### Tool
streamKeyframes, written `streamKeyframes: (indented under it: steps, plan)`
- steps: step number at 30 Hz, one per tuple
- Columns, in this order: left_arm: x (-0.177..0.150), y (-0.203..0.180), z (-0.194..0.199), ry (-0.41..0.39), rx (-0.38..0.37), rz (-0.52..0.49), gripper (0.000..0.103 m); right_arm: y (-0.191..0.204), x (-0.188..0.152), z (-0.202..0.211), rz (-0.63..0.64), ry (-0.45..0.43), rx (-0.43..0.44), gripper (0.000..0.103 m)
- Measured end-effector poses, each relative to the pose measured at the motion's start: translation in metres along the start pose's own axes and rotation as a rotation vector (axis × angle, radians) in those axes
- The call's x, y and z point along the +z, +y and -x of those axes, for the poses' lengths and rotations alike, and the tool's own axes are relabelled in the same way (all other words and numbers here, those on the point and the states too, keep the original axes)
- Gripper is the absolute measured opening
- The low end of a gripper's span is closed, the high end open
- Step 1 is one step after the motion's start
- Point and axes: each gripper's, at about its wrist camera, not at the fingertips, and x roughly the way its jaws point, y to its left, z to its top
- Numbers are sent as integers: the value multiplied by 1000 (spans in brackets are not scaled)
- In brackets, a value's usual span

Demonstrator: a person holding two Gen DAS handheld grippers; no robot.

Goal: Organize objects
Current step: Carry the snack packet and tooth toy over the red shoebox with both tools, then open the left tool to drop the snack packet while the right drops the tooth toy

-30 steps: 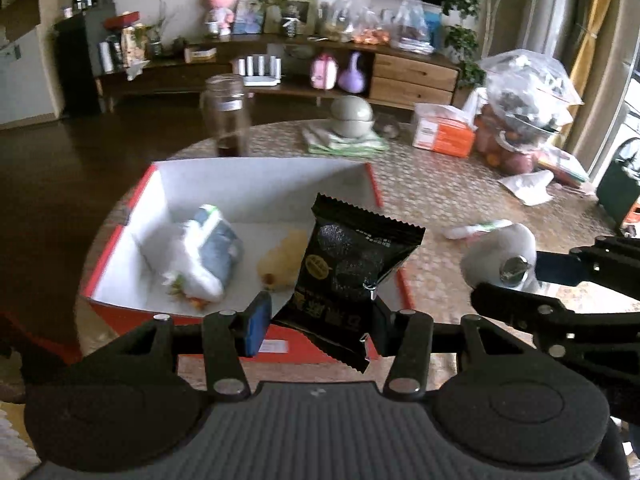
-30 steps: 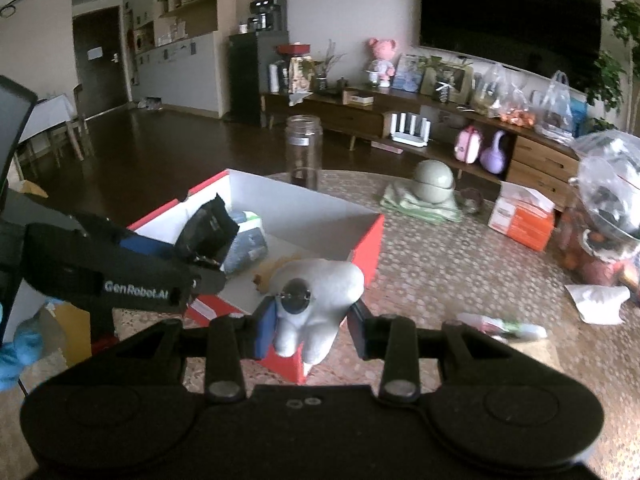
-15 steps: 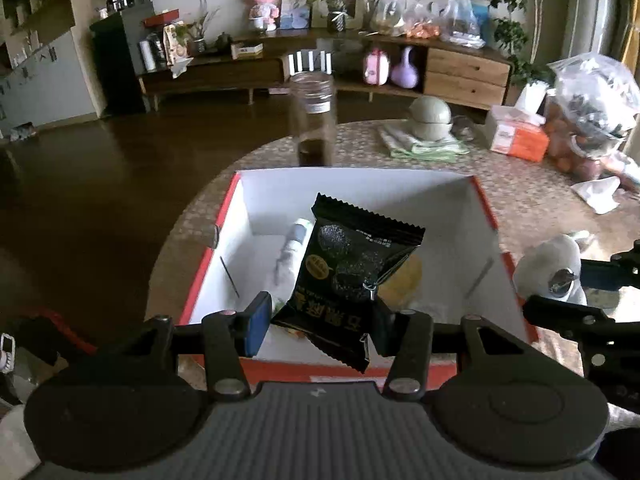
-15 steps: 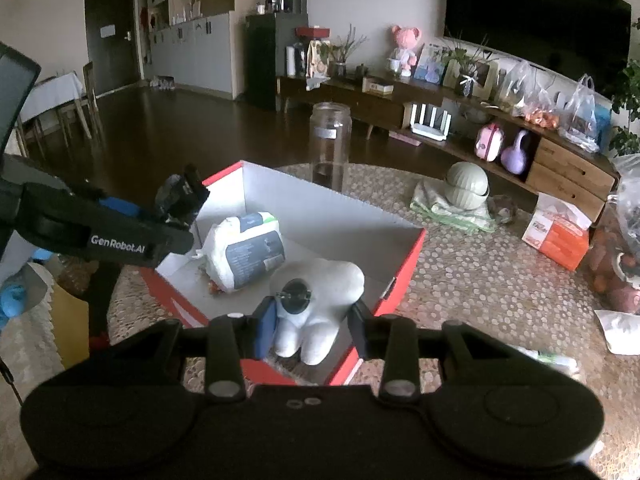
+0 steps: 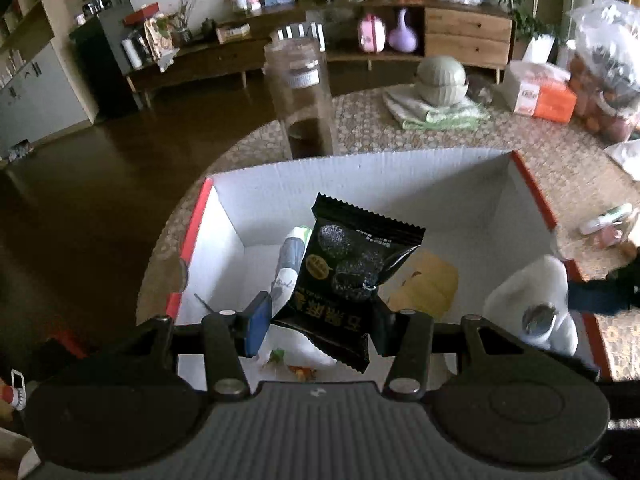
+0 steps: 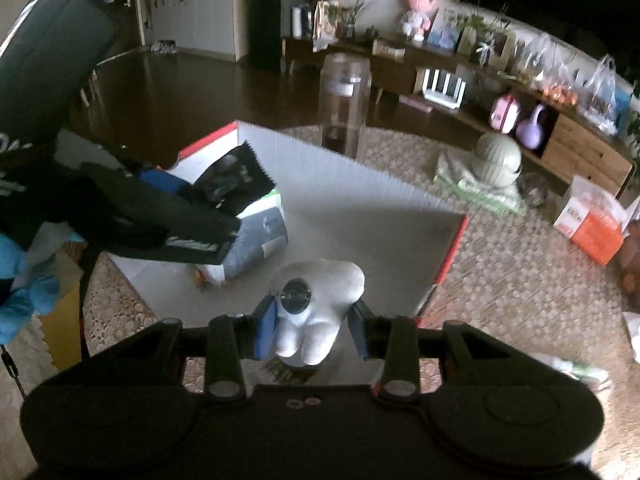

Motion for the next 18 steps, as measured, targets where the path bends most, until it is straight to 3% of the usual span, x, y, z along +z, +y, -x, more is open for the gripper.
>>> streamKeyframes:
  steps: [12, 18]
  plan:
    - [18, -16, -43, 66, 55, -116, 50, 6, -3, -31, 14, 70, -3, 39]
    - [13, -30, -57, 73, 127, -212, 54, 2, -4, -35, -8, 73, -8, 43]
